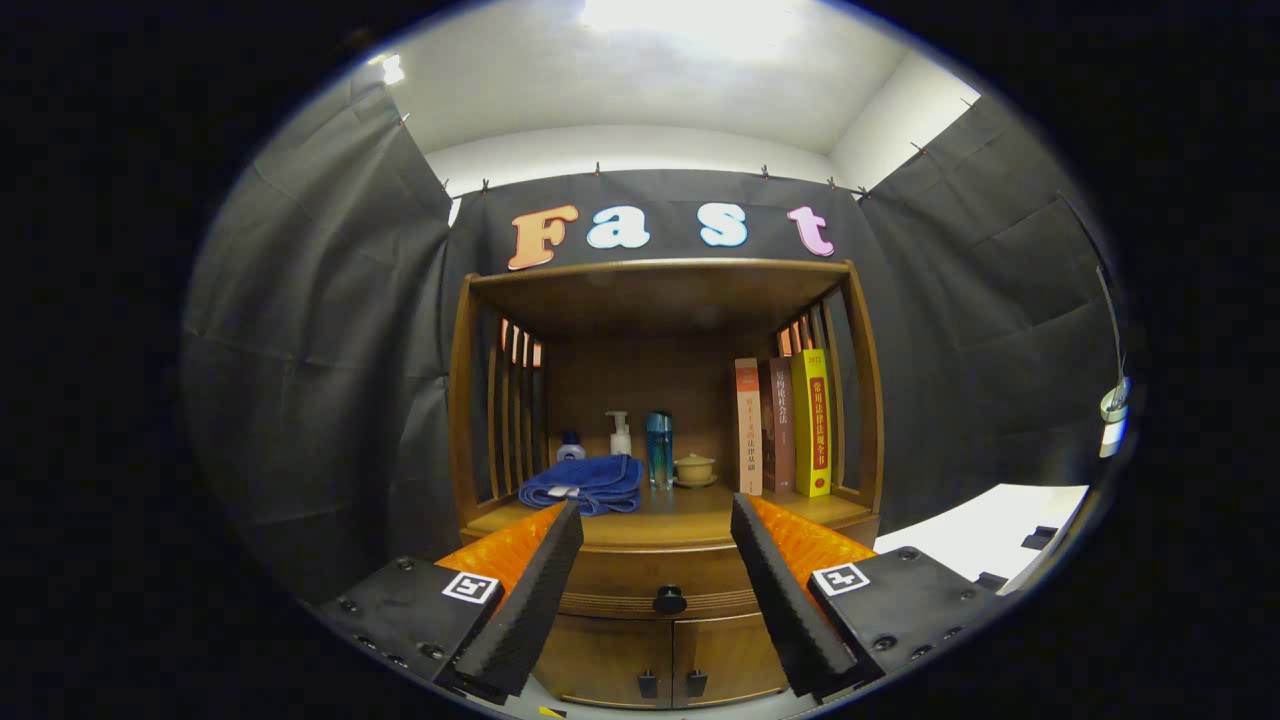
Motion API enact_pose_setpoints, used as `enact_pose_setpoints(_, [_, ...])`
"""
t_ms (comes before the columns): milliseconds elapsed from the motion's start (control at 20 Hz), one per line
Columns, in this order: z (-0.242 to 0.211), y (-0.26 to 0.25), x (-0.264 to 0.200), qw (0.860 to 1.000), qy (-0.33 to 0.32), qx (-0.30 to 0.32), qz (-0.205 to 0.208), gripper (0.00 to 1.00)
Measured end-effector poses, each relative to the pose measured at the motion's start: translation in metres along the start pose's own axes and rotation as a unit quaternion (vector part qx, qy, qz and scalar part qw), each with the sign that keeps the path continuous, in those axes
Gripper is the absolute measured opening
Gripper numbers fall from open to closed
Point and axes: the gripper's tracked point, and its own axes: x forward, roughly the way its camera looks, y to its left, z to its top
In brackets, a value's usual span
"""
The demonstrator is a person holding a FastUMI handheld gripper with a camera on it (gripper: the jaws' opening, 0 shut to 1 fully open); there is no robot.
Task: Pull open the drawer, take out the items inside it, and place them on the countertop above the cabinet.
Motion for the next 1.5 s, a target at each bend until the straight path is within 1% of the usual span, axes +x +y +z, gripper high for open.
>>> enact_pose_setpoints(150, [-0.041,0.006,0.01,1.0,0.014,-0.018,0.009,0.98])
enact_pose_setpoints(300, [-0.09,0.024,0.023,0.998,0.037,-0.017,0.039,0.98])
enact_pose_setpoints(350, [-0.109,0.027,0.03,0.998,0.047,-0.02,0.041,0.98])
enact_pose_setpoints(450, [-0.145,0.025,0.049,0.997,0.068,-0.015,0.041,1.0])
enact_pose_setpoints(600, [-0.188,0.016,0.074,0.994,0.103,0.007,0.03,0.98])
enact_pose_setpoints(800, [-0.222,-0.006,0.094,0.992,0.123,-0.005,0.01,0.98])
enact_pose_setpoints(950, [-0.233,-0.006,0.099,0.991,0.135,-0.013,0.009,0.98])
enact_pose_setpoints(1100, [-0.24,-0.001,0.112,0.99,0.137,-0.042,0.013,0.97])
enact_pose_setpoints(1250, [-0.248,-0.003,0.117,0.989,0.144,-0.045,0.002,0.84])
enact_pose_setpoints(1400, [-0.259,-0.016,0.122,0.987,0.153,-0.03,-0.026,0.7])
enact_pose_setpoints(1500, [-0.26,-0.015,0.123,0.988,0.153,0.0,-0.018,0.62])
